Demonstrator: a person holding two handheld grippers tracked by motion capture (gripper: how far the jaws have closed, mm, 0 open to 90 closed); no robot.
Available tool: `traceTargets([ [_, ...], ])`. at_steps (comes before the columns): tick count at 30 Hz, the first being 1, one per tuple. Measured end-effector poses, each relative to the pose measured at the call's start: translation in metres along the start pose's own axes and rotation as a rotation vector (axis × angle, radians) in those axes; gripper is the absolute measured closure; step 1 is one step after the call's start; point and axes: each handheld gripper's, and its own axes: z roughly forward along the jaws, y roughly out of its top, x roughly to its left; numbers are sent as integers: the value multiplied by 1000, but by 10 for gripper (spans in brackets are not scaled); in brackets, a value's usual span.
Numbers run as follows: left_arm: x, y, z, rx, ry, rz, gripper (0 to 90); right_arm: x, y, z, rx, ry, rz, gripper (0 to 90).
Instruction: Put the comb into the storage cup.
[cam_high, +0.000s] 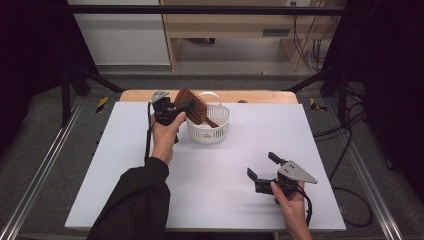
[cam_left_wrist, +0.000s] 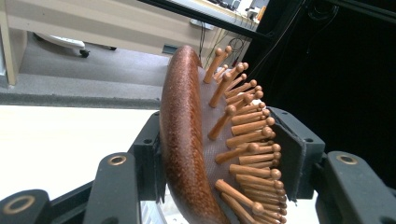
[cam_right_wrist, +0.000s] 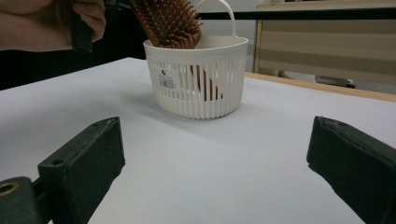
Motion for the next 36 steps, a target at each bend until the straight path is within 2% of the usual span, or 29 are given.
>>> traceTargets([
  [28,3,-1,0,3,8,-7,432,0,0,1,4,3,-1,40],
  [36,7,-2,-1,1,17,-20,427,1,-1,1,5,4,0,40],
])
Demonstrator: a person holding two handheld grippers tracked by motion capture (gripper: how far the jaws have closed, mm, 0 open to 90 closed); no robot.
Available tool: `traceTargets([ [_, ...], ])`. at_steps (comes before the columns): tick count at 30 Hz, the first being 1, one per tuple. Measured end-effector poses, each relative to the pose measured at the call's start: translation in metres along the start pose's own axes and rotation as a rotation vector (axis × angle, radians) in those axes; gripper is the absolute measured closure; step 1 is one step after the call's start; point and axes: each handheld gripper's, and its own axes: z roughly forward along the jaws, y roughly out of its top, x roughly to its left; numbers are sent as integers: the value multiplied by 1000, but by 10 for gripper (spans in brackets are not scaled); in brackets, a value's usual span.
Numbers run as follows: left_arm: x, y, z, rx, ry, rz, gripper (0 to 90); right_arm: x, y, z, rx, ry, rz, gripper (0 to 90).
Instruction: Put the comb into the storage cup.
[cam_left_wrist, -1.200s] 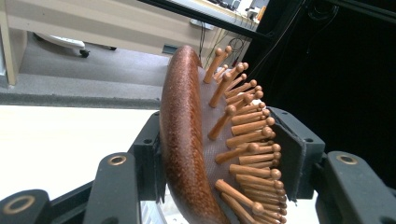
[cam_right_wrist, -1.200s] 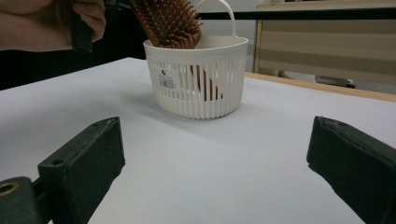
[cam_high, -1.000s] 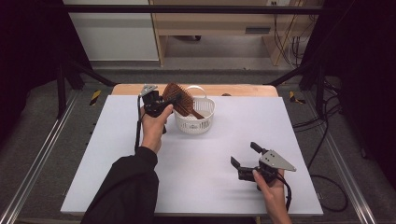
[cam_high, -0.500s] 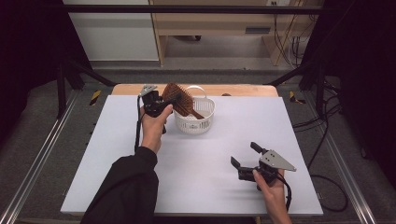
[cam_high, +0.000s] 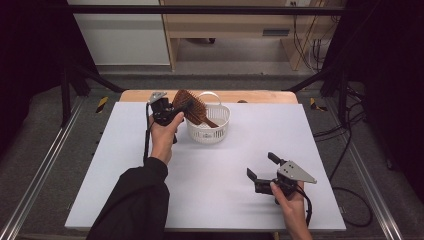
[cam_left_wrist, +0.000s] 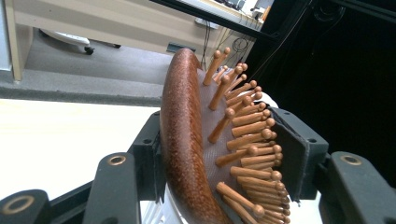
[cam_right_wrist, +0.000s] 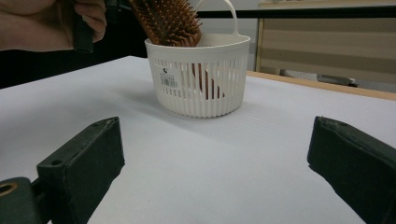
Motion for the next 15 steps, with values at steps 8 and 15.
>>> traceTargets([
  [8,3,-1,-1,-1,5,-11,425,0,0,0,1,2,-1,40],
  [15,4,-1,-1,-2,13,-15,422,0,0,1,3,3,1,40],
])
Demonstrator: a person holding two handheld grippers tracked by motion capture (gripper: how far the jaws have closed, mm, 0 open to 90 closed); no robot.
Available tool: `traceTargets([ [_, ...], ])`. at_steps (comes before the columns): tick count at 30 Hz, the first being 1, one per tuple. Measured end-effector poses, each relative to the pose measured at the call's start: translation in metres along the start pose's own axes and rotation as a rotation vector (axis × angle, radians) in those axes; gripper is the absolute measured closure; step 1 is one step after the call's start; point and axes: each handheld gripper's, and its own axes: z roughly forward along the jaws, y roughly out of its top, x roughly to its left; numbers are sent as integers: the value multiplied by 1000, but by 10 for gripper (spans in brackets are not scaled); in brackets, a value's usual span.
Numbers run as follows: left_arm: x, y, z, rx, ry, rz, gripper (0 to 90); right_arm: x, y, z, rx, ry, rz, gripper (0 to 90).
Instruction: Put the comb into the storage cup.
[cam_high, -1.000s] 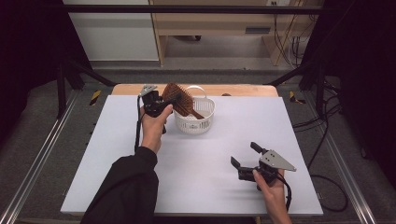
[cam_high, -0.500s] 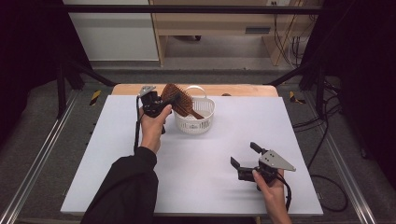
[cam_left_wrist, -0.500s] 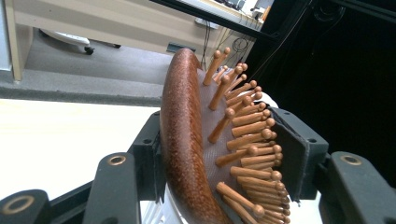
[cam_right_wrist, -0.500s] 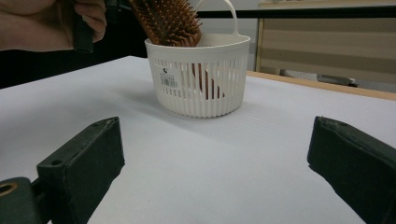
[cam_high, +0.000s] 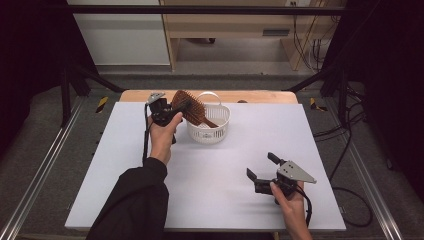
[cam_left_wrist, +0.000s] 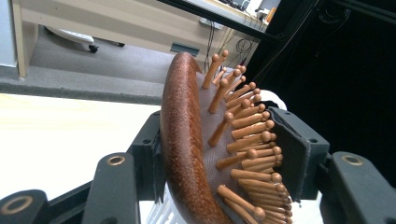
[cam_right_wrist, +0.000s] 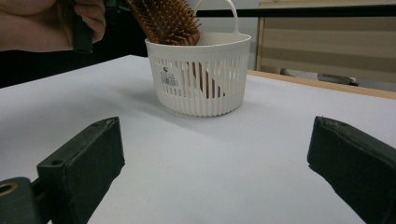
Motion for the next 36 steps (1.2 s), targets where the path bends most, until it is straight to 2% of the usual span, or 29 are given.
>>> traceTargets([
  [7,1,-1,0,0,6,-9,418,0,0,0,2,2,-2,41],
  [10,1,-1,-1,2,12,3,414,0,0,0,4,3,-2,42],
  [22,4,-2,-1,2,22,-22,402,1,-1,1,10,5,-1,43],
  [33,4,-3,0,7,49,5,371,1,-1,1,12,8,0,43],
  [35,3,-3,0,7,64,14,350,1,-1,1,10,8,-1,43],
  [36,4,-2,-1,4,86,30,331,1,-1,1,10,7,-1,43],
])
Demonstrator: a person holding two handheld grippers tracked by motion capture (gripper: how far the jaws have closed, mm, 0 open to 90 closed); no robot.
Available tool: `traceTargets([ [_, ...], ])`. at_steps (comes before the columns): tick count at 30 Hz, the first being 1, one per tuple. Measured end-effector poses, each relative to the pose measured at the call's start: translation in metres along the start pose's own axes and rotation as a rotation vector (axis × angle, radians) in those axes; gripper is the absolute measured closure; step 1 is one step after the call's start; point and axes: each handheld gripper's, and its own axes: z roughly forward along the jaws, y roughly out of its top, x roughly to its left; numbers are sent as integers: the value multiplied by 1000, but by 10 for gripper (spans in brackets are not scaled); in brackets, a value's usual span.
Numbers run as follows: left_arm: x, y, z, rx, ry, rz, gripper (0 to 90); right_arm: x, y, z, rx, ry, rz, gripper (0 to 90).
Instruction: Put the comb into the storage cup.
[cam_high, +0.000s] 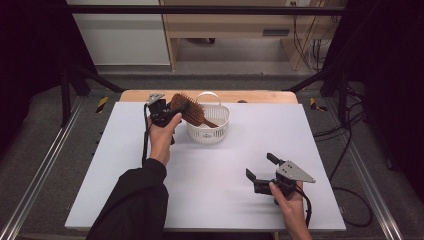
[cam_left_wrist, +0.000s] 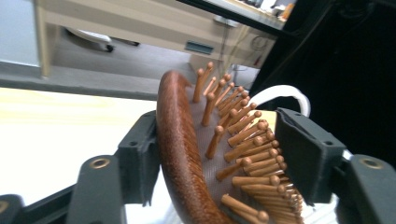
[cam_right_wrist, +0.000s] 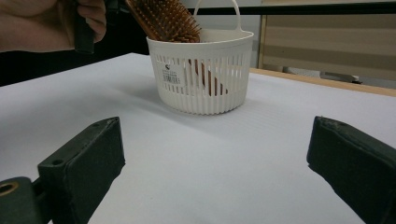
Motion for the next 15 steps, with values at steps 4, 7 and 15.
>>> traceTargets([
  [4,4,2,-4,-23,8,9,286,0,0,0,0,0,-1,43],
  [7,2,4,-7,-49,19,51,286,0,0,1,2,2,0,43],
  [15,-4,6,-11,-79,30,115,246,1,0,1,2,1,-1,41],
])
